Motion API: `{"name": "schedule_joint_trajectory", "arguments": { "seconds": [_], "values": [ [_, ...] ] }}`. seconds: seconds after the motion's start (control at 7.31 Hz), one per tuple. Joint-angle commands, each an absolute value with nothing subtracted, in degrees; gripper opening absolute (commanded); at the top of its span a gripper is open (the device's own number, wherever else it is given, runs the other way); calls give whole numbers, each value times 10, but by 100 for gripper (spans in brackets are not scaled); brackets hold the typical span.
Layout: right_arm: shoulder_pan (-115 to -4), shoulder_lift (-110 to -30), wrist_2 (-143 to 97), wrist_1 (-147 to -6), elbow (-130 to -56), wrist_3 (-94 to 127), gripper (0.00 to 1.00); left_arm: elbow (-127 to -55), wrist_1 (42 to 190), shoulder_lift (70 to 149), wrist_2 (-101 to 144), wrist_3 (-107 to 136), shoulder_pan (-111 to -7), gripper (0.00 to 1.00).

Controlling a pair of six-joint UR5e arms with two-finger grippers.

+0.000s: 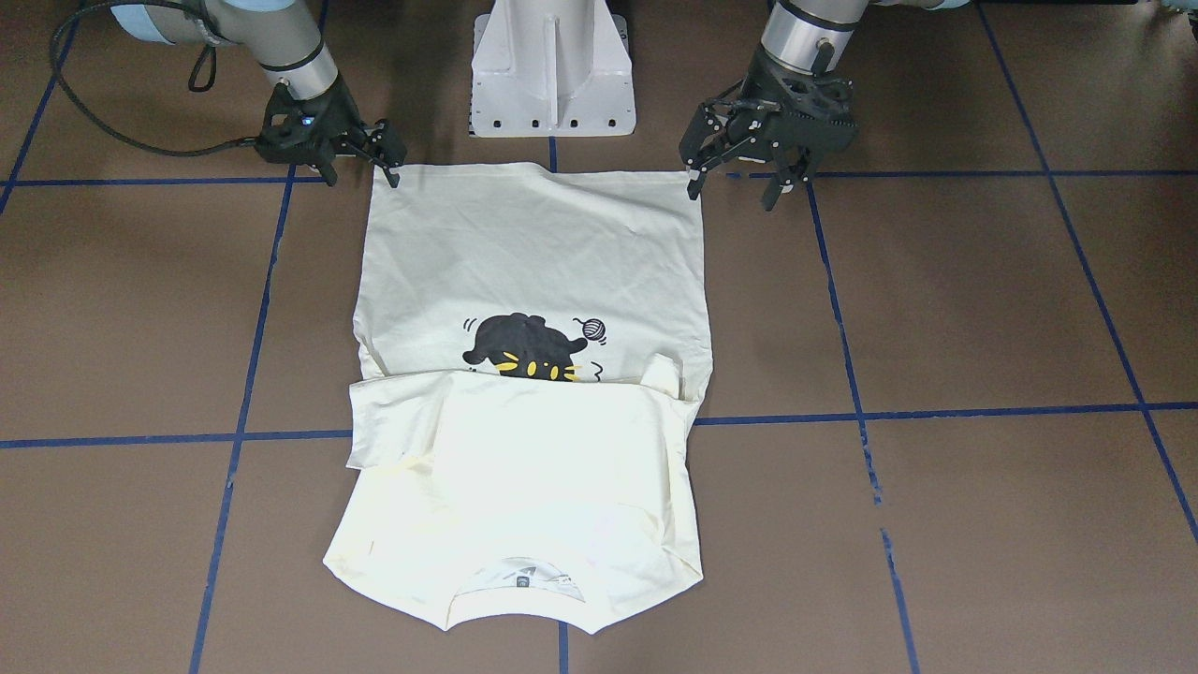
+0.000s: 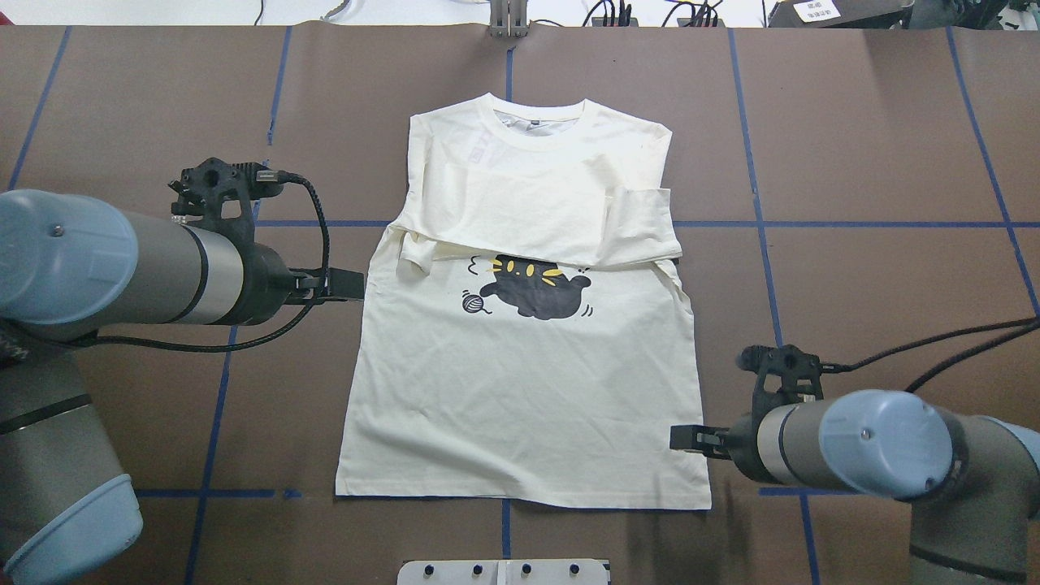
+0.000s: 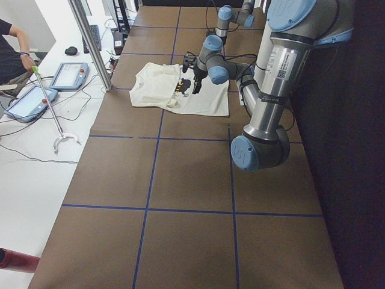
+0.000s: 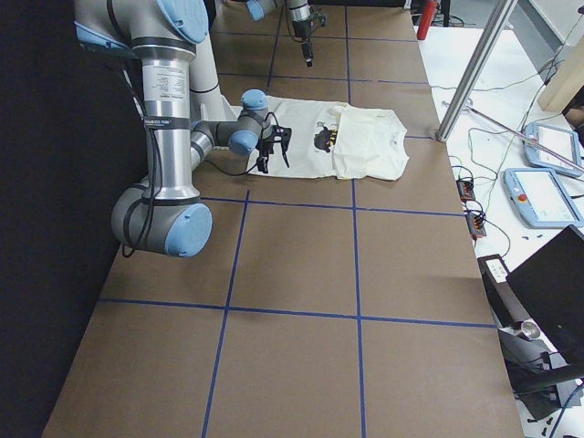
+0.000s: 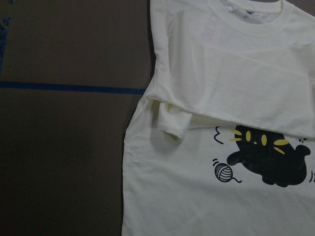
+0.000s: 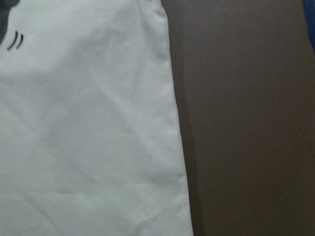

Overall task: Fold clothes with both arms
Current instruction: 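Move both grippers to the two corners of the shirt hem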

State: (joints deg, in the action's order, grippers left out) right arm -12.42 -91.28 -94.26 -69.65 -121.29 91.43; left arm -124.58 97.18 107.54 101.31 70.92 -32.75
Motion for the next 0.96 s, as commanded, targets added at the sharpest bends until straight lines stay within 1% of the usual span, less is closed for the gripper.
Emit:
{"name": "schedule_joint_trajectory", "arguments": {
  "seconds": [0.0,0.41,0.55,0.68,0.82],
  "values": [
    [-49,-933,-870,-672,-1191,980,100,-1252,968,1077,1013,708,-324,100],
    [-47,-901,-873,-674,-1179,980,99,-1252,968,1085,1013,711,-324,100],
    [-46,-901,-874,-674,-1178,980,94,-1251,968,1085,1013,711,-324,100],
    [-47,-901,-874,-674,-1177,980,86,-1250,969,1085,1013,711,-324,100],
    [-47,-902,-874,-674,-1177,980,72,-1250,968,1085,1013,711,-323,100]
  ]
}}
